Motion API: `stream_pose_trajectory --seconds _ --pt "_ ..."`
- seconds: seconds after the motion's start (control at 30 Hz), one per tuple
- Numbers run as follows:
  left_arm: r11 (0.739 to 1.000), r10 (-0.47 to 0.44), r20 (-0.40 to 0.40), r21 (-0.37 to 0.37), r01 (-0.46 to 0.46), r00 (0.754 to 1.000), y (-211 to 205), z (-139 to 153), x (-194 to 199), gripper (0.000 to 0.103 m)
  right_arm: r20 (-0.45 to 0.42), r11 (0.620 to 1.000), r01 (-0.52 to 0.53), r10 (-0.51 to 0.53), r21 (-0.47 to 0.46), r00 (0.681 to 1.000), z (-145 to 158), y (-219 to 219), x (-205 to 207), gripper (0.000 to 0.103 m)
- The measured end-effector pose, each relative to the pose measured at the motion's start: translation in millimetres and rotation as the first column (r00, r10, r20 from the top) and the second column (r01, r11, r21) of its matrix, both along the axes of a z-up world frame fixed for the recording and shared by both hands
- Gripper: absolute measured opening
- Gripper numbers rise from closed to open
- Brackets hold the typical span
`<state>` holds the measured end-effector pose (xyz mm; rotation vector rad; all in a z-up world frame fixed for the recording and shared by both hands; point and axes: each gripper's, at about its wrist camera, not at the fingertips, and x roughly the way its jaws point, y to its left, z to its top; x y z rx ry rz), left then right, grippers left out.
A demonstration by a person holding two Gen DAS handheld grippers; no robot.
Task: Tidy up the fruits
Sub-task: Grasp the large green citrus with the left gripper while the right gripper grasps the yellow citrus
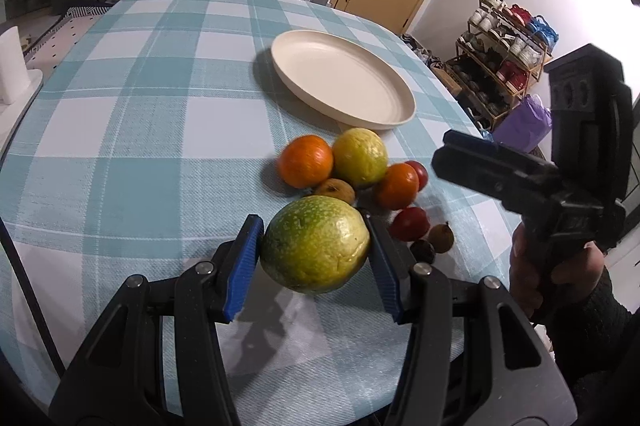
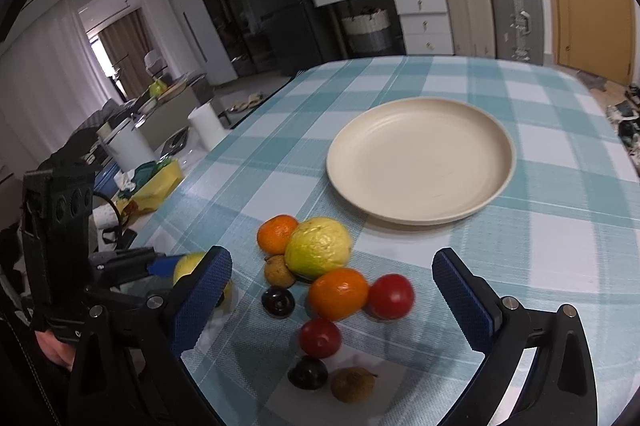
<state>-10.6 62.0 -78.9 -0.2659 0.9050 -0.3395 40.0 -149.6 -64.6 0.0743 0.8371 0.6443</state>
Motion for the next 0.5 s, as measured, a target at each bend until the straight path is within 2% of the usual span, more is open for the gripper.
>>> stream_pose_trajectory --seconds 0.23,0.5 --pt "1.000 0.021 0.002 -0.009 -0.021 1.000 10 1 8 0.050 -0.059 0.998 -0.057 0.055 -0.031 0.997 -16 18 22 0.103" --pt "1.000 0.024 -0.010 -0.009 -0.024 1.000 15 -1 19 0.050 -0.126 0.997 -0.080 0.082 0.020 0.989 -27 27 39 0.097"
